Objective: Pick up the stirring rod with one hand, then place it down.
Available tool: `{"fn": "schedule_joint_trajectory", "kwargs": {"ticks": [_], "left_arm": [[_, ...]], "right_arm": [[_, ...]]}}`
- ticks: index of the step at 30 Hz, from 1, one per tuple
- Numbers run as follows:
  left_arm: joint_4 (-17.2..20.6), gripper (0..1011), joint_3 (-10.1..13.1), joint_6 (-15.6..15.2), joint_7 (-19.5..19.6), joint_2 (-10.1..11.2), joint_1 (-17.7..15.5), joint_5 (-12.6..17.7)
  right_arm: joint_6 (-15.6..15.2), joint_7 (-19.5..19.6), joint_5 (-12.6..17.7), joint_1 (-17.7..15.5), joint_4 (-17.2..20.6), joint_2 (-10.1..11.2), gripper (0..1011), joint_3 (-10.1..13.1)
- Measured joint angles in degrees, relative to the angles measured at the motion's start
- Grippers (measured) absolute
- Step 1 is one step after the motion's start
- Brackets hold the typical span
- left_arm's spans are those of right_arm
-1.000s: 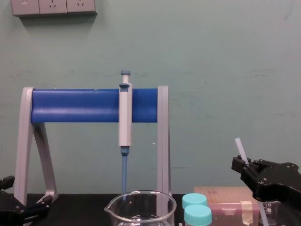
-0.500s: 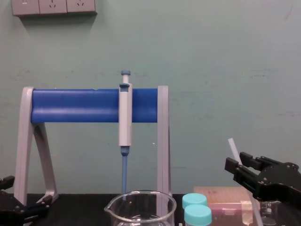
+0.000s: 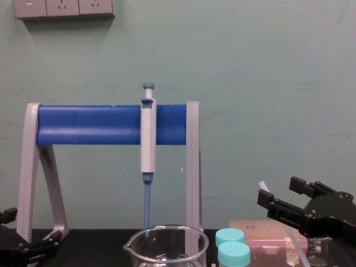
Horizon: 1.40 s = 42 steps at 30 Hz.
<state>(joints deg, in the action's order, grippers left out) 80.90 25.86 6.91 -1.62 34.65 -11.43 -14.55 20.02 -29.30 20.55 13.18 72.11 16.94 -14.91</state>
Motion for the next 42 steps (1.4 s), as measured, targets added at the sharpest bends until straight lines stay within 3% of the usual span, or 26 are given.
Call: {"fn": "schedule_joint_trajectory", "kwargs": {"ticks": [7, 21, 26, 34, 42], "left_arm": [[0.0, 1000, 0.0, 0.0, 0.0, 0.0, 0.0, 0.0], [0.0, 1000, 0.0, 0.0, 0.0, 0.0, 0.0, 0.0], [0.0, 1000, 0.0, 0.0, 0.0, 0.0, 0.0, 0.0], [0.0, 1000, 0.0, 0.0, 0.0, 0.0, 0.0, 0.0], [0.0, 1000, 0.0, 0.0, 0.0, 0.0, 0.0, 0.0]], "right_arm": [[0.0, 0.0, 0.0, 0.0, 0.0, 0.0, 1002, 0.0], [0.0, 0.0, 0.0, 0.0, 0.0, 0.0, 1003, 0.0], [2.4, 1.6, -1.2, -0.4, 1.5, -0.4, 1003, 0.5], [5.0, 3.4, -2.2, -1.8, 5.0, -1.0, 1003, 2.2], [3.2, 7.1, -3.0, -3.9, 8.4, -1.3, 1003, 5.3]]}}
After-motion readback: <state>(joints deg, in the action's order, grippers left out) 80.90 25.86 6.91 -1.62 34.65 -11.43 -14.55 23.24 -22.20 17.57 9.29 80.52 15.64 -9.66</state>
